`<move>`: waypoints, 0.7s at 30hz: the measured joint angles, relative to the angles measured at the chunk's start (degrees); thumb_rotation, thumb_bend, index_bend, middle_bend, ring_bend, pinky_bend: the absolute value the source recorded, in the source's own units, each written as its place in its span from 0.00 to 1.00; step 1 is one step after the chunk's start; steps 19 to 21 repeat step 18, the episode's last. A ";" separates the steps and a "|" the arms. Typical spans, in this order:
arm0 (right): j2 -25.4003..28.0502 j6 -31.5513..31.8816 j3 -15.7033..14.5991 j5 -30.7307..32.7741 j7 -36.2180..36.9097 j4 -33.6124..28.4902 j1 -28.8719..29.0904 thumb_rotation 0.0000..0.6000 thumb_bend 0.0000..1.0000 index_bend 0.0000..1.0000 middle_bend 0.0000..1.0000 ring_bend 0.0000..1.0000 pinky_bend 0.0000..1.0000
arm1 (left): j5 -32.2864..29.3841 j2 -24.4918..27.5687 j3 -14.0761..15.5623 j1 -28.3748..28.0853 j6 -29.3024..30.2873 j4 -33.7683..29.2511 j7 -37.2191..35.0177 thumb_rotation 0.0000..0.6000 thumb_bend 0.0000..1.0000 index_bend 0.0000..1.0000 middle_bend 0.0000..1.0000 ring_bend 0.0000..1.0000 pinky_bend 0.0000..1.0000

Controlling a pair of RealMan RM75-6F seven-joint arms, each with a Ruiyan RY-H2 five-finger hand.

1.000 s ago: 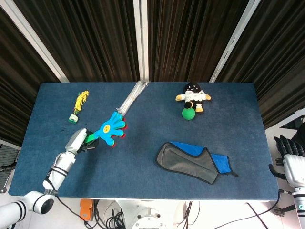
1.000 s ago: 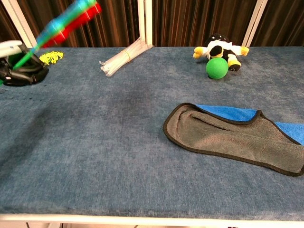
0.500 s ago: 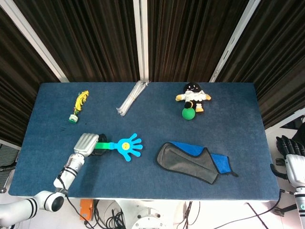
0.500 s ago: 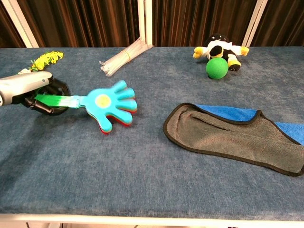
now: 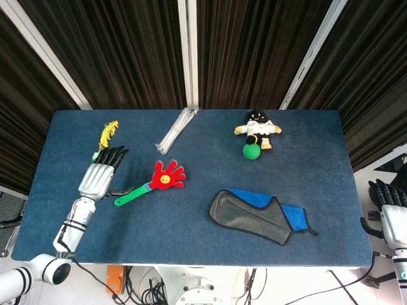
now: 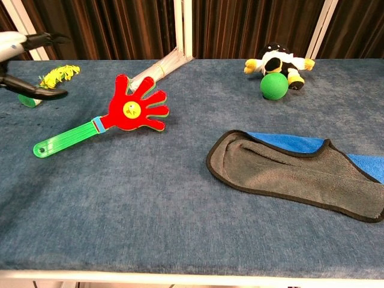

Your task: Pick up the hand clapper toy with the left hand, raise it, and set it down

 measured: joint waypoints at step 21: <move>-0.79 -0.08 0.46 0.05 -2.75 -2.25 0.89 1.00 0.25 0.00 0.00 0.00 0.00 | 3.99 13.13 7.11 13.69 12.39 -5.25 -0.75 0.58 0.16 0.00 0.00 0.00 0.00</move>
